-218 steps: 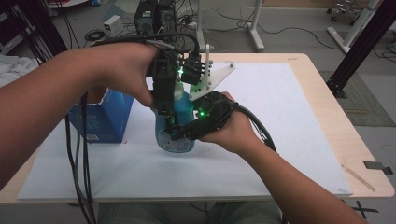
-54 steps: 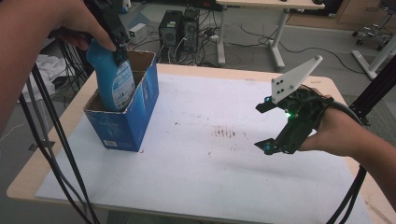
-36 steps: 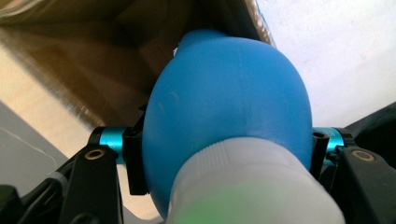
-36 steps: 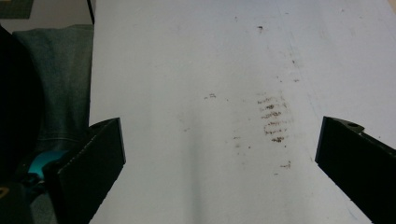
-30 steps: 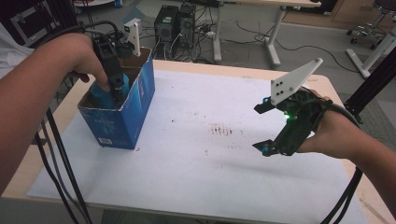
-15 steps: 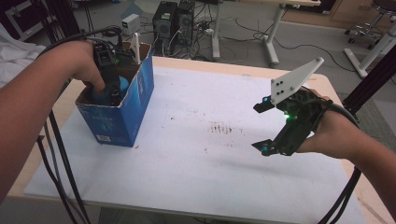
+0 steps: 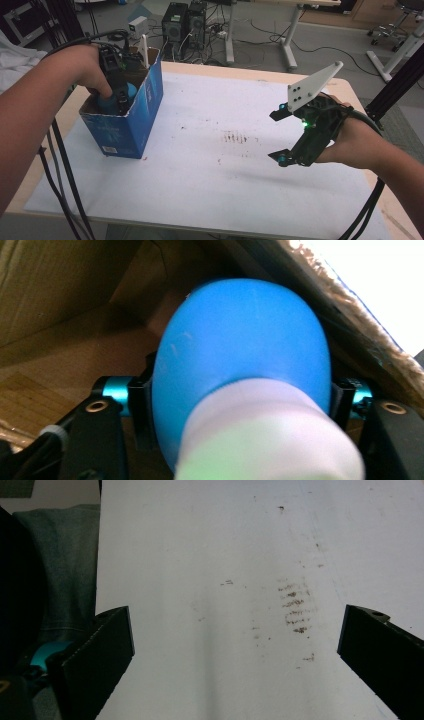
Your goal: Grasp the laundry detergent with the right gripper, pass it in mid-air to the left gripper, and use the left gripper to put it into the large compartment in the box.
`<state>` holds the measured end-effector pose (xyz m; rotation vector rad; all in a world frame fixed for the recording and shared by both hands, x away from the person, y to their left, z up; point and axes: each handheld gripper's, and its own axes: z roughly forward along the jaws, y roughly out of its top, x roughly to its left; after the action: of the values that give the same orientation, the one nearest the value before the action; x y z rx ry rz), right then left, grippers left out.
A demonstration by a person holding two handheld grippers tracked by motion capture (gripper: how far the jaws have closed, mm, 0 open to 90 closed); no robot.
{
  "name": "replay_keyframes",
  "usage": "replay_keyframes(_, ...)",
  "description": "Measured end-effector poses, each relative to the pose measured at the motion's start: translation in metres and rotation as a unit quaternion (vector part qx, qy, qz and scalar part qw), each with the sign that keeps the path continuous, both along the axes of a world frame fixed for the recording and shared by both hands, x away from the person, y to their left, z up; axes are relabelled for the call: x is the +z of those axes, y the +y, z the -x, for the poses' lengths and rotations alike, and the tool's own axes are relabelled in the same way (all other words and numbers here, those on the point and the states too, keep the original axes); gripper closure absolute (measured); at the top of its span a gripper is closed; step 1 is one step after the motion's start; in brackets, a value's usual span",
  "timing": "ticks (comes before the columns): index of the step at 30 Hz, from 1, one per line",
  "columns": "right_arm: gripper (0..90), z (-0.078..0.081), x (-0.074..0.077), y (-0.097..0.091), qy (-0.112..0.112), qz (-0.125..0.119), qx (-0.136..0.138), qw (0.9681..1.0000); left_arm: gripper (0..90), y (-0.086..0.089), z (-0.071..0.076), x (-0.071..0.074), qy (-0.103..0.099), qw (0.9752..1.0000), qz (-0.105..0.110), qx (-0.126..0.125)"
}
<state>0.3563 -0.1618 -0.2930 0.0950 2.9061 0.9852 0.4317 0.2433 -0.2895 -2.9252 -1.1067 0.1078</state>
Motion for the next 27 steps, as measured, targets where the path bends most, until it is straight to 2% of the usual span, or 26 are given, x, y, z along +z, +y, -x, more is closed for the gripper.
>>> replay_keyframes(6,0.7,0.001,-0.001,-0.003,0.001,-0.002,-0.004,1.0,31.1,0.002,0.0,0.007,0.0,0.9999,0.002,0.014)
replay_keyframes(15,0.7,0.001,-0.001,0.0,0.0,-0.003,0.0,1.0,26.6,0.001,0.0,0.019,-0.006,0.9999,0.001,0.015)
replay_keyframes(16,0.7,0.001,-0.001,0.0,0.0,-0.003,0.0,1.0,25.6,0.001,0.001,0.02,-0.009,0.9997,0.003,0.022)
replay_keyframes(23,0.7,0.001,0.0,-0.002,-0.002,-0.005,0.0,1.0,20.0,0.0,0.0,0.033,-0.015,0.9995,-0.003,0.028)
replay_keyframes(27,0.7,0.001,0.002,-0.003,-0.003,-0.004,0.001,1.0,18.9,-0.001,0.001,0.041,-0.017,0.9994,0.001,0.032)
